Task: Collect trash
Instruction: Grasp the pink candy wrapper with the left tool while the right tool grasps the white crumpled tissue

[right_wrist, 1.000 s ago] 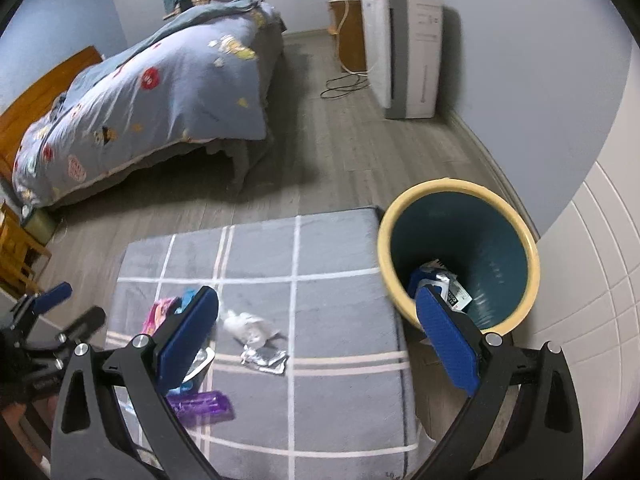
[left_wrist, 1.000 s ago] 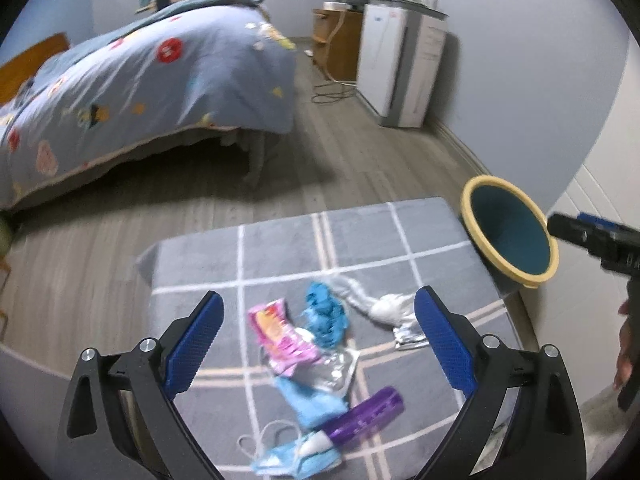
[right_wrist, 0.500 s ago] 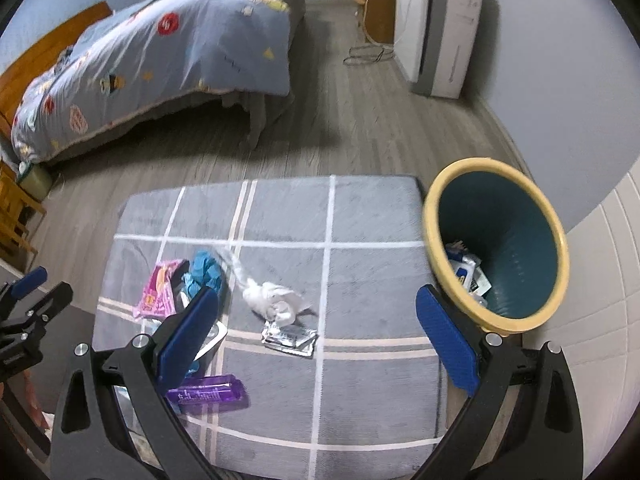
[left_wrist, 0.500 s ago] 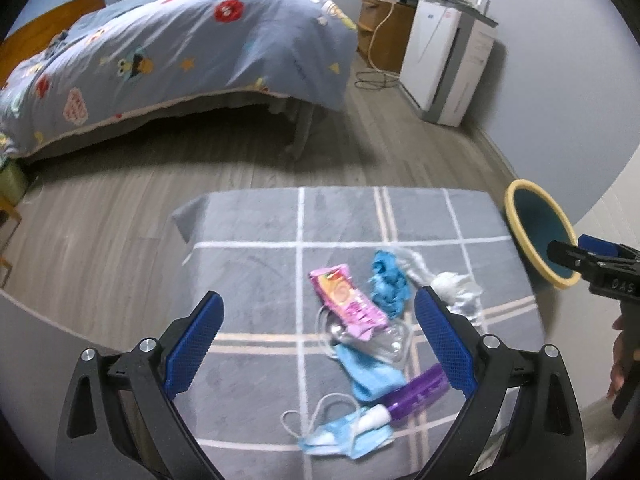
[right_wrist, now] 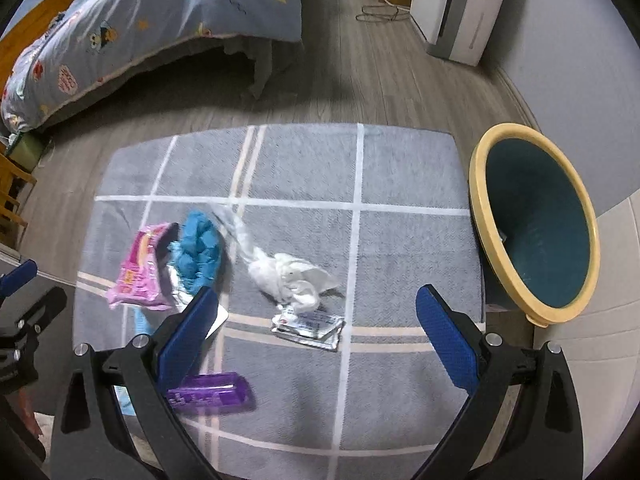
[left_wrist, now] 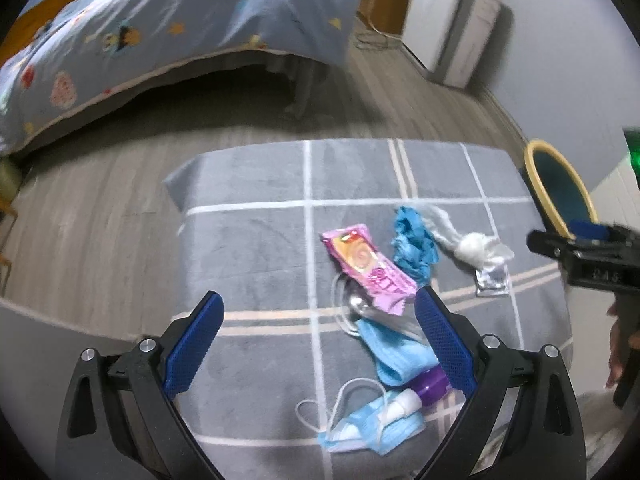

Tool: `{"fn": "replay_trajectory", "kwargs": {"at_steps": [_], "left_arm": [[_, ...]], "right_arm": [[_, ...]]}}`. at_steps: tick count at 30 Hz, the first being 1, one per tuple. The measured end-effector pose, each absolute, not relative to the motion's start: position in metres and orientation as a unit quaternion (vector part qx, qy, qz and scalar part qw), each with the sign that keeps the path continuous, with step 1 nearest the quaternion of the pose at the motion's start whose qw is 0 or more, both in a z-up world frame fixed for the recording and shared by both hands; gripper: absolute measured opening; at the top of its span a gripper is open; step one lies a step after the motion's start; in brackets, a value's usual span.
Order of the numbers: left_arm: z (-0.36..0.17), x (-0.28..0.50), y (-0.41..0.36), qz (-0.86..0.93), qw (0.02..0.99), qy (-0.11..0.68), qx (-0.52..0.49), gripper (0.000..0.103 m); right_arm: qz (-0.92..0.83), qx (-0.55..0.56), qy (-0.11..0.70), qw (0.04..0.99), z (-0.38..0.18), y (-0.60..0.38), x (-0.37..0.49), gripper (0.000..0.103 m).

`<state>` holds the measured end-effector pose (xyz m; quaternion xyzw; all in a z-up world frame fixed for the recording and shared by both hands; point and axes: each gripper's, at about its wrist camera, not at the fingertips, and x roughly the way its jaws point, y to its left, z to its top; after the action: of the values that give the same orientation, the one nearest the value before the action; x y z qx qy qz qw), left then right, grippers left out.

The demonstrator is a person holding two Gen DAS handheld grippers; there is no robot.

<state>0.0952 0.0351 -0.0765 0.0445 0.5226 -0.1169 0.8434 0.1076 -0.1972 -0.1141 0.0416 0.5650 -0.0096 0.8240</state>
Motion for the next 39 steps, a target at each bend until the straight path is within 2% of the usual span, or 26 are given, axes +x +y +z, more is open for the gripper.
{"fn": "replay_trajectory", "kwargs": {"at_steps": [3, 5, 10, 12, 13, 14, 16, 26, 29, 31, 33, 34, 35, 36, 37, 39], "left_arm": [[-0.086, 0.097, 0.017, -0.132, 0.837, 0.526, 0.07, 0.095], [-0.092, 0.099, 0.011, -0.123, 0.834, 0.531, 0.092, 0.095], [-0.1, 0.106, 0.014, -0.111, 0.828, 0.543, 0.089, 0.095], [-0.101, 0.109, 0.016, -0.109, 0.828, 0.544, 0.08, 0.095], [-0.101, 0.11, 0.016, -0.11, 0.827, 0.546, 0.074, 0.095], [-0.102, 0.111, 0.016, -0.112, 0.826, 0.547, 0.071, 0.095], [-0.104, 0.113, 0.014, -0.116, 0.825, 0.549, 0.068, 0.095], [-0.123, 0.12, -0.018, -0.151, 0.81, 0.563, 0.064, 0.094], [-0.131, 0.122, -0.023, -0.15, 0.804, 0.571, 0.072, 0.088], [-0.136, 0.123, -0.025, -0.161, 0.794, 0.583, 0.07, 0.045], [-0.138, 0.123, -0.025, -0.167, 0.787, 0.591, 0.062, 0.029], [-0.137, 0.122, -0.025, -0.17, 0.786, 0.592, 0.059, 0.019], [-0.135, 0.122, -0.025, -0.17, 0.787, 0.59, 0.061, 0.014], [-0.133, 0.121, -0.025, -0.171, 0.789, 0.587, 0.06, 0.012], [-0.132, 0.121, -0.024, -0.172, 0.791, 0.585, 0.058, 0.011], [-0.129, 0.12, -0.02, -0.172, 0.792, 0.583, 0.053, 0.008]], "right_arm": [[0.002, 0.053, 0.57, 0.82, -0.122, -0.203, 0.114, 0.094], [0.018, 0.068, 0.577, 0.814, -0.129, -0.205, 0.118, 0.077], [0.045, 0.062, 0.601, 0.796, -0.153, -0.196, 0.126, 0.069], [0.05, 0.058, 0.612, 0.787, -0.163, -0.192, 0.128, 0.057], [0.053, 0.058, 0.621, 0.78, -0.169, -0.191, 0.129, 0.045], [0.057, 0.059, 0.625, 0.776, -0.172, -0.19, 0.128, 0.023], [0.058, 0.06, 0.625, 0.776, -0.17, -0.192, 0.128, 0.007], [0.045, 0.142, 0.562, 0.814, -0.13, -0.228, 0.124, 0.005], [0.045, 0.144, 0.563, 0.813, -0.129, -0.233, 0.123, 0.005], [0.051, 0.158, 0.578, 0.799, -0.136, -0.234, 0.124, 0.005], [0.055, 0.162, 0.599, 0.782, -0.147, -0.228, 0.126, 0.01], [0.055, 0.153, 0.609, 0.776, -0.154, -0.224, 0.126, 0.022], [0.053, 0.141, 0.615, 0.774, -0.156, -0.221, 0.126, 0.042], [0.051, 0.13, 0.618, 0.773, -0.159, -0.216, 0.126, 0.05], [0.051, 0.117, 0.621, 0.774, -0.162, -0.211, 0.126, 0.056], [0.05, 0.101, 0.628, 0.77, -0.168, -0.206, 0.127, 0.056]]}}
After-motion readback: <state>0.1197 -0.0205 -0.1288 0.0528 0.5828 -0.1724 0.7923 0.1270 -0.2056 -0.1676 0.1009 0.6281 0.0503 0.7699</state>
